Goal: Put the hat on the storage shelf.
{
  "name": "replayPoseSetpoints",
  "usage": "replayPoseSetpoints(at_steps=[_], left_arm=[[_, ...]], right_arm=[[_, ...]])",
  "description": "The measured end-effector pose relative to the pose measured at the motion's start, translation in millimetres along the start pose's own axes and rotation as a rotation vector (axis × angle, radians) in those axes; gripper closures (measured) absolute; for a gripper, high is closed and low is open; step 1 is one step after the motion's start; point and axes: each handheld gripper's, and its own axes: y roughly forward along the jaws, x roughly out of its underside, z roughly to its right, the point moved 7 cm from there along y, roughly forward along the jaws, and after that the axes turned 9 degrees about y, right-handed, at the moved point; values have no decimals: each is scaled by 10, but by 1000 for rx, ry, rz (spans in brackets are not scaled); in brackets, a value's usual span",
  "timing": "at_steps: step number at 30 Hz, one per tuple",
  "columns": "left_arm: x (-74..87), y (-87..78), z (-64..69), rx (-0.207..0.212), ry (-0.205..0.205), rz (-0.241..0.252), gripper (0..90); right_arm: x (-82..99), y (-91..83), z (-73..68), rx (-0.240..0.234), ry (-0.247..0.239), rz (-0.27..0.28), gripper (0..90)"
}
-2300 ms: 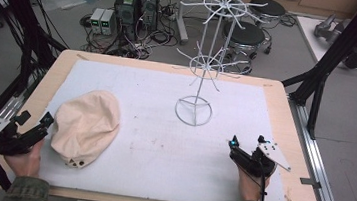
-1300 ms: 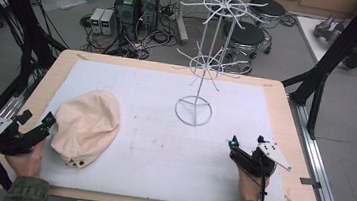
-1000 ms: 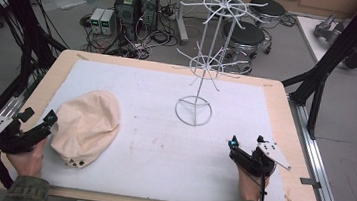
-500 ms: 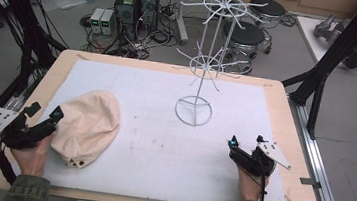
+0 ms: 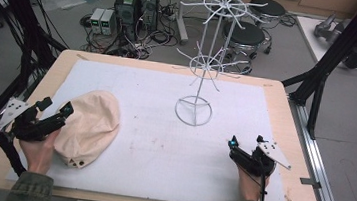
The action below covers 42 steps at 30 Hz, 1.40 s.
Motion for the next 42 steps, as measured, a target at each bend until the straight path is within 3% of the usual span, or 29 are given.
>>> replayPoseSetpoints(at_steps=[7,18,23,36,42], left_arm=[[-80,182,163,36,2,-14,221],[-145,432,348,43,1,-66,221],[-109,538,366,42,-10,-101,222],[37,806,490,59,-1,-221,219],[150,903,508,46,10,-287,219]], right_arm=[[-3,0,-3,2,0,2,94],[-3,0,-5,-1,0,2,93],[-2,5,0,0,-6,2,93],[-3,7,-2,-3,-10,4,93],[-4,8,-2,-4,-13,4,94]])
